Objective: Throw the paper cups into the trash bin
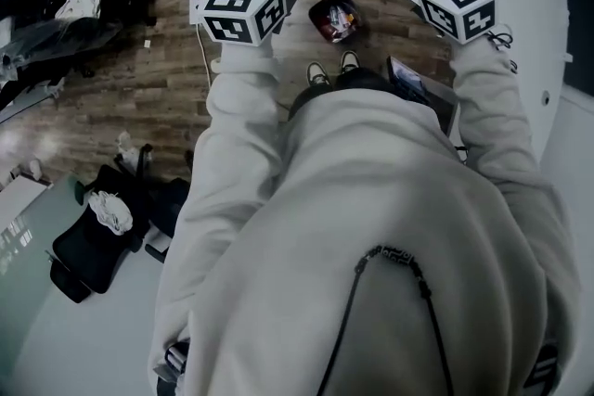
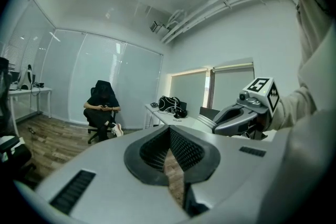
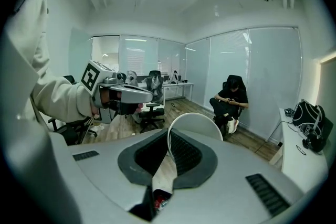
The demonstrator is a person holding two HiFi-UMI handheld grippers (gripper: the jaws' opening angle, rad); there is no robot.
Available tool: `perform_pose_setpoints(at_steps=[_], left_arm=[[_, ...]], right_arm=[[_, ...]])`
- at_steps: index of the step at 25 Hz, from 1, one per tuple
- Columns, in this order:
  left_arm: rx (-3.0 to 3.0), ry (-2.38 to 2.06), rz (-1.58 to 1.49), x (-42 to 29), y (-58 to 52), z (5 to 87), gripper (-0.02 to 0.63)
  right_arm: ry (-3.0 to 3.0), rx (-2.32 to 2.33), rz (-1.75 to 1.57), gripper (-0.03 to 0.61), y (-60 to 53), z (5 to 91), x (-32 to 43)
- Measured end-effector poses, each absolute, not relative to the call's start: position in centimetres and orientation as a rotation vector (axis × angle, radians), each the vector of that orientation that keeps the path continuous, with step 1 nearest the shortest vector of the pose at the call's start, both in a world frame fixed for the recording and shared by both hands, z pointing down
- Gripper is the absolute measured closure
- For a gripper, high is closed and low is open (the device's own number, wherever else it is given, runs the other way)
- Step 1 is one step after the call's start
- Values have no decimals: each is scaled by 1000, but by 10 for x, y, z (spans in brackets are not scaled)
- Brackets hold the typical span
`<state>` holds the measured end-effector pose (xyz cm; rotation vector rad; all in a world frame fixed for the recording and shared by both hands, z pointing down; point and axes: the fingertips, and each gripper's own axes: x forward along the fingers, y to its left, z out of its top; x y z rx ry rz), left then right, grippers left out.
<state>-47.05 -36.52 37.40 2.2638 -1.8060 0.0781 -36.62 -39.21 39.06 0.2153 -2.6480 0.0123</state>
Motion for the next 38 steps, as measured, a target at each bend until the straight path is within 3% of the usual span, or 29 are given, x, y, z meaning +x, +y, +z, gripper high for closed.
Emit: perform_pose_setpoints(at_steps=[14, 26, 38], left_arm=[[1954, -1785, 153, -493, -341, 538, 618], [1853, -1670, 116, -498, -324, 757, 618], [1596, -1616, 12, -455, -296, 992, 618]], right_arm=[[-2564, 14, 184, 540, -386, 537, -381], [-2357, -142, 282, 540, -358, 758, -388], [-2137, -56, 415, 540, -343, 1007, -344]])
